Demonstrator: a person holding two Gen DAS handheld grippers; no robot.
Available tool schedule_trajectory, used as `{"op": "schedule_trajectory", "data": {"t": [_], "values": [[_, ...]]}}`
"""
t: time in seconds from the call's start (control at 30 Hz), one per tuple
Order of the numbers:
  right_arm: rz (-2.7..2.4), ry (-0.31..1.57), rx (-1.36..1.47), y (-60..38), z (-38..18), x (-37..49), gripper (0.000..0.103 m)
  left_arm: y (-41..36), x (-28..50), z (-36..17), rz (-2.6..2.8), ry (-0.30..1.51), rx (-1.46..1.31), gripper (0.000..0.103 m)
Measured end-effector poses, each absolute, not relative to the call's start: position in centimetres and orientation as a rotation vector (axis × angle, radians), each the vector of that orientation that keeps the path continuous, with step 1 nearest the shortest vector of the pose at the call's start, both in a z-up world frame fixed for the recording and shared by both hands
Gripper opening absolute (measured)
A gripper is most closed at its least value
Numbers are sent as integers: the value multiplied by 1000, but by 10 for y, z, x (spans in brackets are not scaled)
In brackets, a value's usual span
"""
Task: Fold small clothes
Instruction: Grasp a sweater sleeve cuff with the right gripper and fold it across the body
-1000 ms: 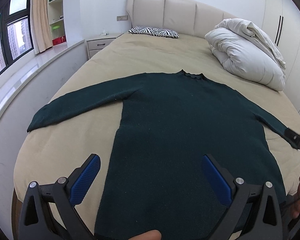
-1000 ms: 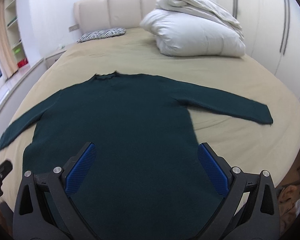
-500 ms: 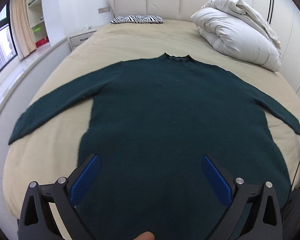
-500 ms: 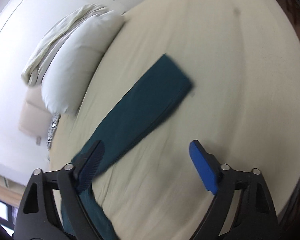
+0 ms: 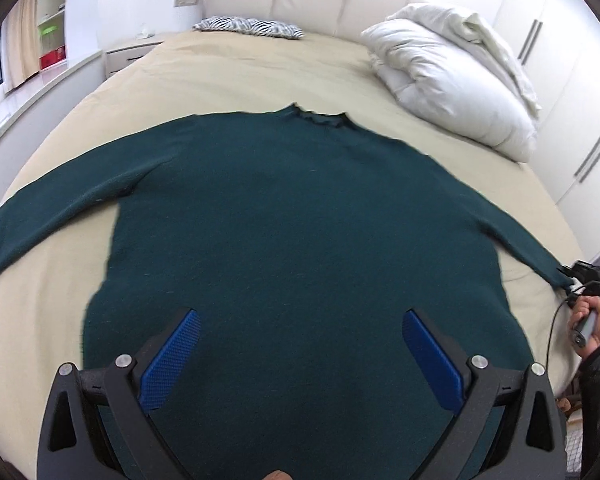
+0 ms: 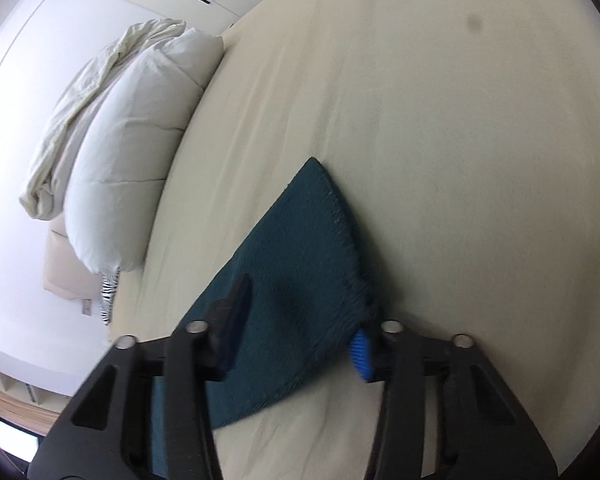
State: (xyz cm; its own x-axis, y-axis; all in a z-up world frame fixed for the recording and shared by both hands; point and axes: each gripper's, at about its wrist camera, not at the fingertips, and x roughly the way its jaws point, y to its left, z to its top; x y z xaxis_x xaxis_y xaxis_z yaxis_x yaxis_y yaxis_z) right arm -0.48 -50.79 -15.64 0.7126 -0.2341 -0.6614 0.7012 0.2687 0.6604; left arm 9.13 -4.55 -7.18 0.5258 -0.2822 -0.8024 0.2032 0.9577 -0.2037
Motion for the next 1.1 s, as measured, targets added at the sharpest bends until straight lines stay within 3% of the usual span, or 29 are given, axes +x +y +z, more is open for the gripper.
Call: {"op": "schedule_trajectory", "data": {"t": [0.07,0.13,0.43,0.7,0.8,0.83,0.87,0.93,1.07,1.1], "values": [[-683,508,1065,-500,-145,6,14,-36,95,-72,-265,967,-110,103],[-679,517,979,-482,-129,14,8,-24,99,-74,-271,961,-154,103],[-289,589,577,-318,-42,165,7,20,117,-81,-307,952,-332,103],[-31,769,485,-160,-88,273,7,40,143,-75,-334,914,-402,102],[-17,831,478,-132,-116,286,17,34,156,-78,-363,926,-416,102],[9,845,482,-130,-123,288,26,29,160,-79,-376,930,-411,102],[27,851,486,-130,-127,288,46,22,165,-80,-389,932,-406,102],[45,830,493,-137,-127,276,68,7,175,-82,-415,939,-402,102],[60,765,470,-143,-117,226,71,-30,198,-89,-468,962,-411,101],[56,762,488,-155,-116,218,71,-43,206,-94,-480,979,-411,97]]}}
